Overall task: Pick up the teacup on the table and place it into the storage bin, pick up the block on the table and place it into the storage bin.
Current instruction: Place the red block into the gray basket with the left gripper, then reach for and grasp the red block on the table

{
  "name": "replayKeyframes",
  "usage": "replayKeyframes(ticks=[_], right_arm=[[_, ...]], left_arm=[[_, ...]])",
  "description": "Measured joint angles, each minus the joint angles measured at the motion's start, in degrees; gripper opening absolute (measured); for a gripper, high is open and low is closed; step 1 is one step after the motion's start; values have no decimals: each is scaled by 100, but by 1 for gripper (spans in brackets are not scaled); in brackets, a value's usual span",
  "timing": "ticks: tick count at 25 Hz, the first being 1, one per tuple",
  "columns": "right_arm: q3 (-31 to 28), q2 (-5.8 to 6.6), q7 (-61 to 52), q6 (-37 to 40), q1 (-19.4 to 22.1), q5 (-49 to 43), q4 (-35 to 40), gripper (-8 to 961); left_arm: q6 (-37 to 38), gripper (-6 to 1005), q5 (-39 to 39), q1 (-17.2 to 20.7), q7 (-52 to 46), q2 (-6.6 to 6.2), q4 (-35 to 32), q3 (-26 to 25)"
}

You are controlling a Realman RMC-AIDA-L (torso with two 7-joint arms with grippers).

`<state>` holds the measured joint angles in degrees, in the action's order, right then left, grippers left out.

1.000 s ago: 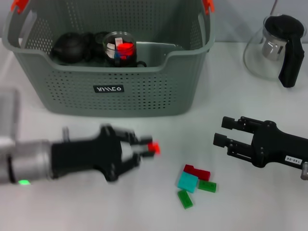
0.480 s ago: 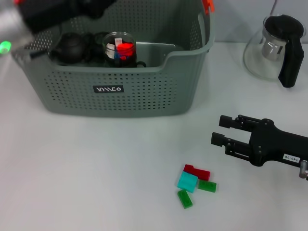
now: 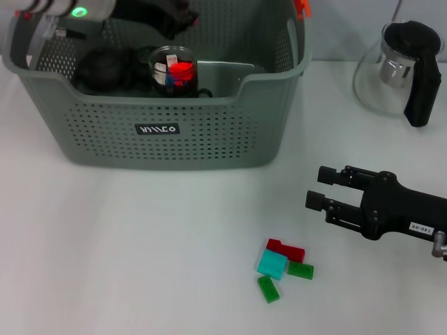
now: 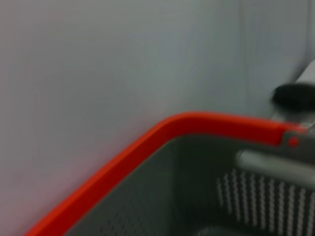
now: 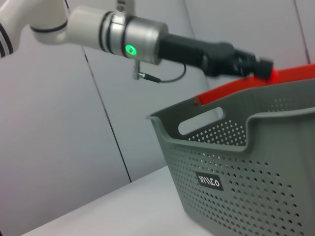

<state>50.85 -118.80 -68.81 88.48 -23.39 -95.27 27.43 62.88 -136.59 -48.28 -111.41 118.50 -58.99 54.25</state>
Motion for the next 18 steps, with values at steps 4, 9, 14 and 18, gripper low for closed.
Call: replayKeyframes(ticks=[4,9,14,18], right_arm=[[-6,-2,3,-22,1,0,-1,584],[3,12,-22,-24,2,0,0,583],[-9,7,-20,-33,11,0,-3,582],[-23,4,-12,-26,10,0,-5,581]], left_arm=[[-860,187,-996,-28,-183,389,54,310],[-1371,188,-1559,-30,-535,555,107,545],[-1368,189,-1544,62,-731,550,-96,615],[-1159,408,-890,394,-667,571,-645,580]])
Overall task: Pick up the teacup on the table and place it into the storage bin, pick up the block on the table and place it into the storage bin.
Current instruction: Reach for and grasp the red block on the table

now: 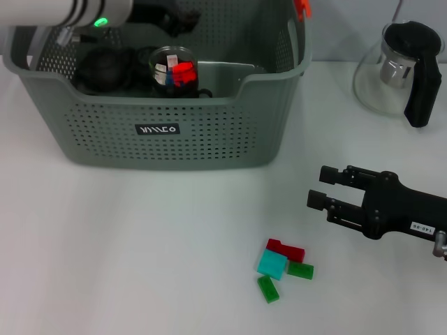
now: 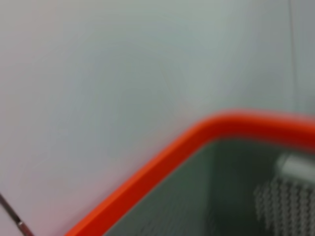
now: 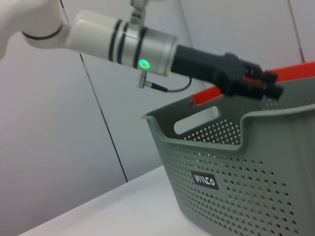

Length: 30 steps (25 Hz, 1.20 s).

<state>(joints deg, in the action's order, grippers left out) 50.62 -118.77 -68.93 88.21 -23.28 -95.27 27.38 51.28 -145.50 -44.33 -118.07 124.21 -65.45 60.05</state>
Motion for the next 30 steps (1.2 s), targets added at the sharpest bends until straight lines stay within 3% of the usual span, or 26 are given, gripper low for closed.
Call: replayKeyframes(ticks=[4,8,11,14,16,21,30], right_arm=[[-11,-19,23,5,22,0,7,580],[-13,-24,25,7,26,3,8,579],[-17,-33,27,29,26,30,25,578],[-17,-34,28,30,21,30,25,577],[-17,-33,29,30,10,16,24,577],[12,-32,4,52,19,-2,31,576],[36,56,-205,271,-10,-820,226,573]], left_arm=[[806,505,2423,634,1088,-130,-122,-513],[2767,602,5148,881,2566,-304,928,-1285],[3962,648,5849,985,3433,-376,1936,-1943],[4550,680,5595,1276,4440,-422,2740,-2244],[4652,691,5212,1478,4888,-387,2866,-2293],[4838,691,3753,2143,5894,-125,2653,-2354],[4886,691,3094,2375,5954,-111,2370,-2693]])
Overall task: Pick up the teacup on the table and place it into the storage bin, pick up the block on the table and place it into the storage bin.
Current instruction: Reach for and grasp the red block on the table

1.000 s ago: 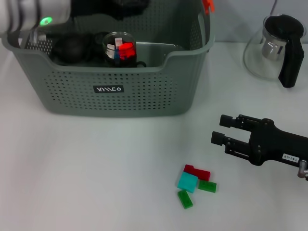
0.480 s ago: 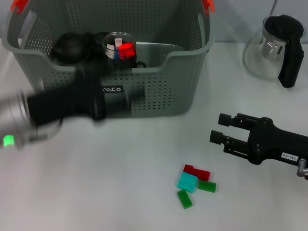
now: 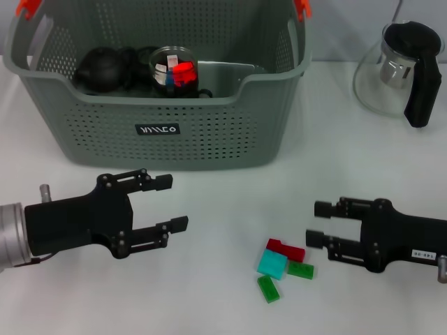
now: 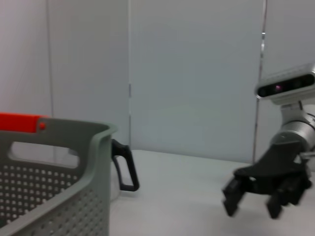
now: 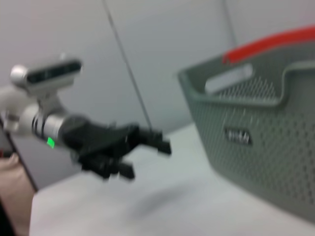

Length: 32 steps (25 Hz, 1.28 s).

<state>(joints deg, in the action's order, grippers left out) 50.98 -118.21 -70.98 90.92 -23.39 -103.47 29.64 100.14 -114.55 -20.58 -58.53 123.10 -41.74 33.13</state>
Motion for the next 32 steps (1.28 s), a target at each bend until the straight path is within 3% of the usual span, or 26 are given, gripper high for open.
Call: replayKeyframes(ticks=[8,17,25,32], right_arm=[[0,-92,-1435,56,-120,-1200,1430,571],[302,-181,-2921,198,-1016,-2829,2066,569],[1452,-193,-3670,-368,-1599,-3084,2053,567],[2590,-203,-4185,-873,-1837,-3164,2050,565]], left_arm=[[-91,690,-34,-38,9,14,36,-66],[-73,690,-25,-6,14,9,84,-667],[-69,690,-47,43,23,-35,186,-1027],[-138,691,-52,22,178,-34,347,-1043]])
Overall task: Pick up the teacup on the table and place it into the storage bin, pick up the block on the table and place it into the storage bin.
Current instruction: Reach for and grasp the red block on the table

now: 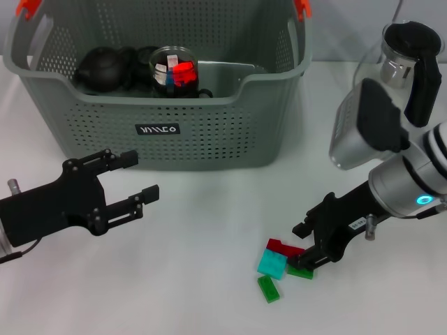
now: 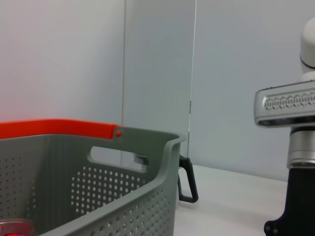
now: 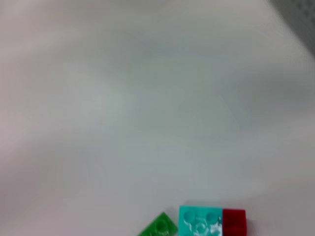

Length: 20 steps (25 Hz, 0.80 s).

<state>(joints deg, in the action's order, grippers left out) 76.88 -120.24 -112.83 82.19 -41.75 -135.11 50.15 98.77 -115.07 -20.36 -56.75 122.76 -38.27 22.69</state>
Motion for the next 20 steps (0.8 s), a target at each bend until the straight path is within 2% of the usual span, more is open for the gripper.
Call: replayKeyframes(ticks=[4,20], right_arm=[[280,-7,-120,-120,-34,-110,40,564],[362,-13,-300,-322,-30,-371,54,560]], left_arm=[[-88,690,-3,-40,23,-4,106,-2],[-266,691,-7,-91,40,-7,228,-2]])
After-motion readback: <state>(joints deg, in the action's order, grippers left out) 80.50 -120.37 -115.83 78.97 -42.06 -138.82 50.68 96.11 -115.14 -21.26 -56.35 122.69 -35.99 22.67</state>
